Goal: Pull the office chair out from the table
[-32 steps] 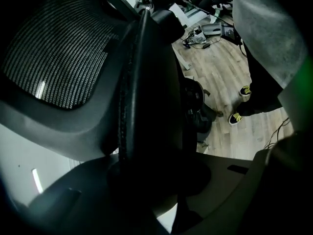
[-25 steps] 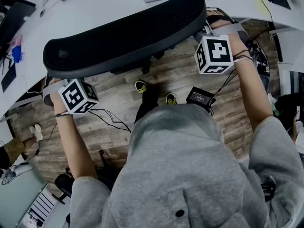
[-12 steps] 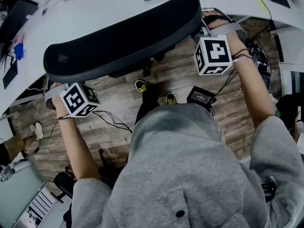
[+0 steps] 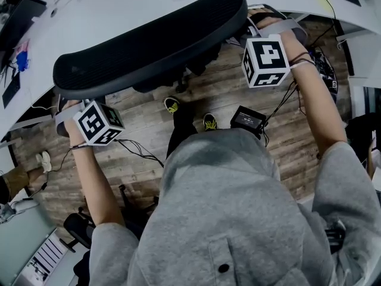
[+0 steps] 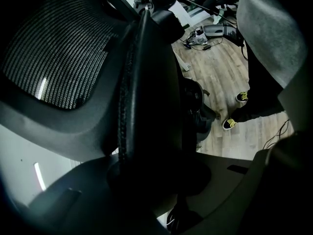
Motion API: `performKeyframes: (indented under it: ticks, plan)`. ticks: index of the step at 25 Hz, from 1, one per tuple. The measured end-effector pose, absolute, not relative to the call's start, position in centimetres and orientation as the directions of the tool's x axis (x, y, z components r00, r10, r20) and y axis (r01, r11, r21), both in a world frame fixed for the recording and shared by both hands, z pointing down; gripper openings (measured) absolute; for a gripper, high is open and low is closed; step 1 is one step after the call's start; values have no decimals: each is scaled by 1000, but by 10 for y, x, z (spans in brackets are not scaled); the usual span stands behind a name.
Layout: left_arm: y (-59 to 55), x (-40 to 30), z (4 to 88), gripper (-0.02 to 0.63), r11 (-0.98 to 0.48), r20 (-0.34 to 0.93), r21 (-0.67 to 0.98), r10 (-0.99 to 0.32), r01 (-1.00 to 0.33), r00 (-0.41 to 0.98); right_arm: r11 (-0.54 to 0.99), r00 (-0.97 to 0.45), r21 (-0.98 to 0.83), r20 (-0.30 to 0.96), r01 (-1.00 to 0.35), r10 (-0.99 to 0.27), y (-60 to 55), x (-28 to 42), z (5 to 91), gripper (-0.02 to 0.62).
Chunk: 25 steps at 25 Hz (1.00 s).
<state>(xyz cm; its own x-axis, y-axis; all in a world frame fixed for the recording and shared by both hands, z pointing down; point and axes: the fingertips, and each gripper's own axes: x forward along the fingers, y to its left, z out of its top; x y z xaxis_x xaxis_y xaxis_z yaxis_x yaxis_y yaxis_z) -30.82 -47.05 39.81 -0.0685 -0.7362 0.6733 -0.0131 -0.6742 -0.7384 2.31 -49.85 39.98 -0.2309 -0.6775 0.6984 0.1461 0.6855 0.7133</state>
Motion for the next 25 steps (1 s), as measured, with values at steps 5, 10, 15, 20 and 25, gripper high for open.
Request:
performKeyframes:
  ticks: [5,10,15,20,25]
  plan:
    - [-455,-296,396,101,-662,662,-749,-747,-14,-68,683,-232,717,695,142,-681,-481,35,399,84]
    - [-428,-280,397,101,-667,666,-745,-744,-7,-61,681,-229,721,690,132,-687,-448,51,398,84]
    - [-414,-275,397,101,-673,672,-740,-739,-1,-55,679,-228,724,687,122,-691,-432,56,398,84]
    - [-400,-270,398,101,-675,674,-738,-737,-3,-52,675,-226,729,681,115,-696,-417,61,397,86]
    - [-384,-270,404,101,-669,667,-743,-742,15,-62,676,-225,729,681,109,-697,-399,70,397,86]
